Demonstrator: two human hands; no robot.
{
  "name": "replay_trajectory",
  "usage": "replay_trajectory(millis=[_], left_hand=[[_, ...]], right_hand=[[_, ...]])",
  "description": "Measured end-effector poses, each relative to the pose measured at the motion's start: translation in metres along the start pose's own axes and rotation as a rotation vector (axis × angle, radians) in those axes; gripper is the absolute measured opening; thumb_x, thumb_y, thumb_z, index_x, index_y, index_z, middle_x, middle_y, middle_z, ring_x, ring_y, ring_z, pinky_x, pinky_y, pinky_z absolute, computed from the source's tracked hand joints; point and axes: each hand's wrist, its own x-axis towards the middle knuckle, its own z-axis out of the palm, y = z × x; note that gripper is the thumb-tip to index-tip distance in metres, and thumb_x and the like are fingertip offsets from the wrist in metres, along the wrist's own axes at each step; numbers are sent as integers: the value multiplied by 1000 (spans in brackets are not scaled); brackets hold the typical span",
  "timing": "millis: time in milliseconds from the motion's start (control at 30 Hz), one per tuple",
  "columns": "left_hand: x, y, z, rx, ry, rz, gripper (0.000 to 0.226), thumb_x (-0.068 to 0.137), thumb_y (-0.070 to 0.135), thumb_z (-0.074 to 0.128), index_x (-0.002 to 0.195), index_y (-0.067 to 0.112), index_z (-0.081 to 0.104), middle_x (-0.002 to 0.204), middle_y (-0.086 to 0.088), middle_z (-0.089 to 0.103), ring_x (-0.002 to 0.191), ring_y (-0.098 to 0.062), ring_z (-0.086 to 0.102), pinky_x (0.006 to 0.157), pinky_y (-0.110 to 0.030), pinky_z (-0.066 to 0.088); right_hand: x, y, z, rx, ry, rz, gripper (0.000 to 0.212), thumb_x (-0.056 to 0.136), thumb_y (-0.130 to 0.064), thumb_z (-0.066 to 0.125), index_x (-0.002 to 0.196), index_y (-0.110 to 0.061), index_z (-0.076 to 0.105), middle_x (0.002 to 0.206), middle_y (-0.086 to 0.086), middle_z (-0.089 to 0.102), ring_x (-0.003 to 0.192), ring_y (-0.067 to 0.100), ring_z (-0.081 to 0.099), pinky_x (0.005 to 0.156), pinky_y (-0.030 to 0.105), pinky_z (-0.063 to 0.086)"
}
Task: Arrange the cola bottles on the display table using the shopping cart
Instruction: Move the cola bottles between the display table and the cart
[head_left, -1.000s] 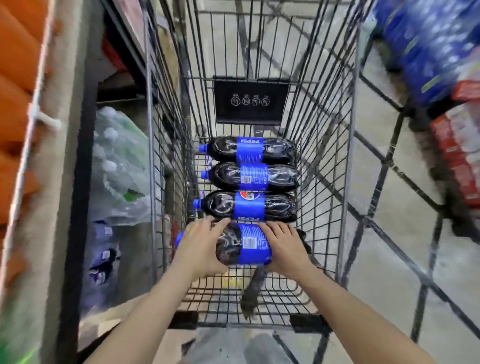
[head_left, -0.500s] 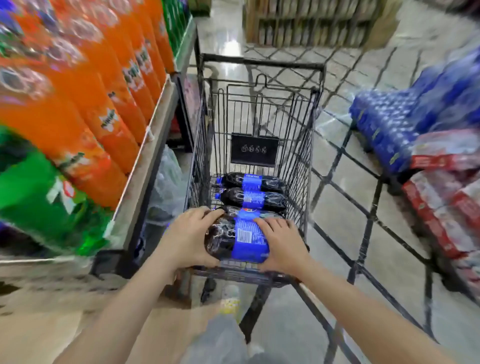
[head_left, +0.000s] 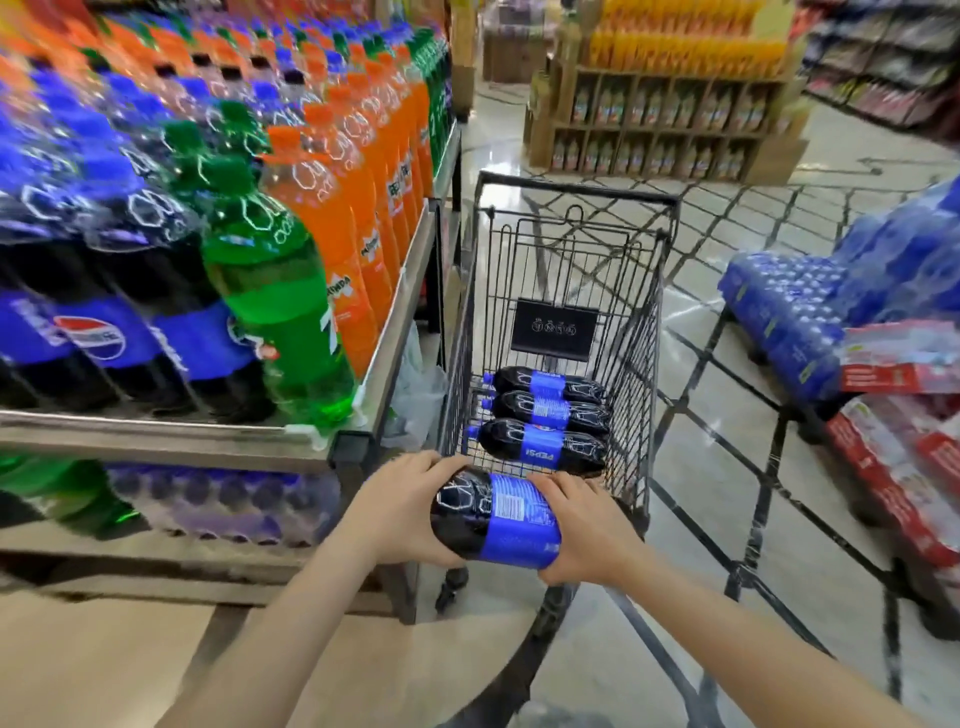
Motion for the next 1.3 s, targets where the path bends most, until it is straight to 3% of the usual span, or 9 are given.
replay_trajectory(millis=[333, 633, 833, 1167, 1300], left_hand=[[-157, -83, -29, -3, 25, -134, 109, 46, 76, 59, 142, 27, 42, 124, 3, 56, 109, -21, 56, 93, -33, 47], [-261, -158, -36, -45, -48, -263, 108, 41, 74, 68, 139, 36, 40, 116, 9, 54, 105, -17, 55, 90, -33, 47], [-287, -204, -40, -101, 28, -312, 100, 42, 64, 76, 134, 37, 46, 124, 11, 57, 108, -15, 56, 89, -29, 47], [-284, -339, -58, -101, -107, -403, 105, 45, 67, 73, 140, 38, 40, 128, 8, 55, 112, -17, 55, 94, -34, 48], [-292, -386, -71, -102, -106, -431, 104, 48, 68, 74, 141, 39, 37, 130, 11, 53, 113, -14, 53, 92, -28, 45]], right_hand=[[7, -170, 20, 31, -34, -92, 102, 59, -63, 68, 143, -23, 27, 127, -1, 46, 116, 18, 47, 102, 32, 36], [35, -284, 51, 54, -117, -203, 103, 54, -60, 68, 142, -28, 25, 123, -6, 46, 111, 14, 49, 98, 31, 39], [85, -322, 77, 40, -148, -262, 105, 48, -61, 66, 140, -25, 31, 117, -5, 49, 106, 18, 51, 93, 32, 41], [204, -397, 109, 140, -234, -255, 105, 51, -60, 70, 142, -27, 29, 123, -5, 48, 111, 15, 50, 98, 32, 41], [248, -429, 113, 135, -265, -282, 109, 52, -59, 72, 144, -26, 25, 128, -4, 46, 117, 17, 48, 101, 33, 39]])
